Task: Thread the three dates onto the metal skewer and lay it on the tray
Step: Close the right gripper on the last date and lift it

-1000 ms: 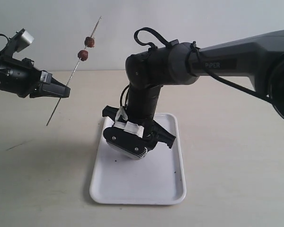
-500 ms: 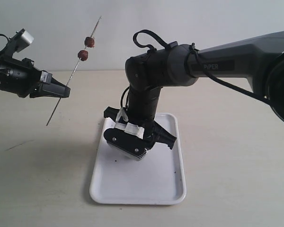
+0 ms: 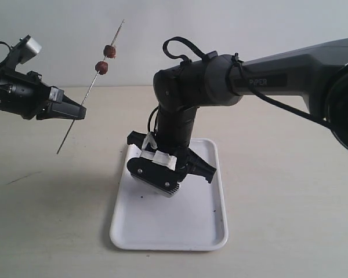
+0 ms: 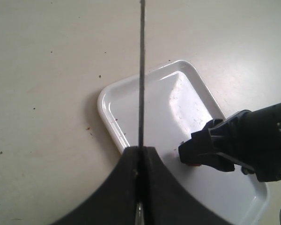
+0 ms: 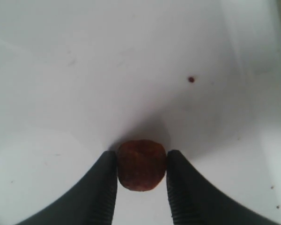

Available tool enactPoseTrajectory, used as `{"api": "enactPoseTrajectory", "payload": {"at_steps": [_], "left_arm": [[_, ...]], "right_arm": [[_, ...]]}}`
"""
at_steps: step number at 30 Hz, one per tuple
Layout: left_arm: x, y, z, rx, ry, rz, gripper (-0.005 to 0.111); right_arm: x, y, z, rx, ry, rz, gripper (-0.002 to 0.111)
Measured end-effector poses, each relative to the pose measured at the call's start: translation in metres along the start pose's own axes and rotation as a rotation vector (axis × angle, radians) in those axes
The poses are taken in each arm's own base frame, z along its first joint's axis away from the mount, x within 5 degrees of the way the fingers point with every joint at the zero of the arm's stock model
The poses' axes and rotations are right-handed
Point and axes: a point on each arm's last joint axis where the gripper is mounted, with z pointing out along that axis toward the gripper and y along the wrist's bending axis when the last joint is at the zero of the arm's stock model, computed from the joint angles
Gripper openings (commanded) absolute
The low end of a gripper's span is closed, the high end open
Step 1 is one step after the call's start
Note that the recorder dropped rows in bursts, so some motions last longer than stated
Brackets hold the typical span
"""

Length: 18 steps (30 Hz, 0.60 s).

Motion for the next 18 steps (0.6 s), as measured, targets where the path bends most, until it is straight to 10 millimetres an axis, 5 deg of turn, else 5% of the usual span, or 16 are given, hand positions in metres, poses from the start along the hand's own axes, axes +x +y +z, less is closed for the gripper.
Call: {"api": "enactPoseTrajectory", "payload": {"at_steps": [18], "left_arm": [[0.0000,0.0000,0.0000,0.000,0.000,0.000,0.000]], "right_arm": [[-0.0010,-0.0004,0.0000,0.001,-0.002,-0.003,0.028]]}}
